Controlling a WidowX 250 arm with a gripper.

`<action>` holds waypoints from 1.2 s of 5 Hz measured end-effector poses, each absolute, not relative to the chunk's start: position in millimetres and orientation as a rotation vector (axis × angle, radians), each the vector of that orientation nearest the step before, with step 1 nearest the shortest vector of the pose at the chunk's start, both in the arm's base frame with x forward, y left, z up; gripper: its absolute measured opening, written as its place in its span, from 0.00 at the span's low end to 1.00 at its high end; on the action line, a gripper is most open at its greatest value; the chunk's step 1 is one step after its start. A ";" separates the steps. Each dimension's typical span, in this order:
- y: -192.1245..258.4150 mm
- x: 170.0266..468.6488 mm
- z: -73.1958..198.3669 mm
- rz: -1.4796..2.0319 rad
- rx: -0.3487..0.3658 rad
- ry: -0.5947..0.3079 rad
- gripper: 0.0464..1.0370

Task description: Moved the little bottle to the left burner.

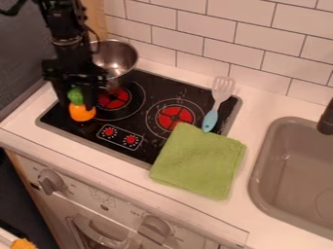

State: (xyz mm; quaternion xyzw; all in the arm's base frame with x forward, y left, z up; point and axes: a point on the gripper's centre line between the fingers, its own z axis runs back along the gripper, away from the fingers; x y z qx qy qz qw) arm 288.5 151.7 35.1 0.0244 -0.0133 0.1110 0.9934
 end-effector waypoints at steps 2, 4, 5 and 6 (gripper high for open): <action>151.5 286.0 31.4 0.208 0.061 -0.024 0.65; 140.2 284.7 40.3 0.194 0.021 -0.036 0.97; 134.1 282.1 63.7 0.154 0.028 -0.085 0.96; 123.6 281.4 68.1 0.110 -0.004 -0.074 0.96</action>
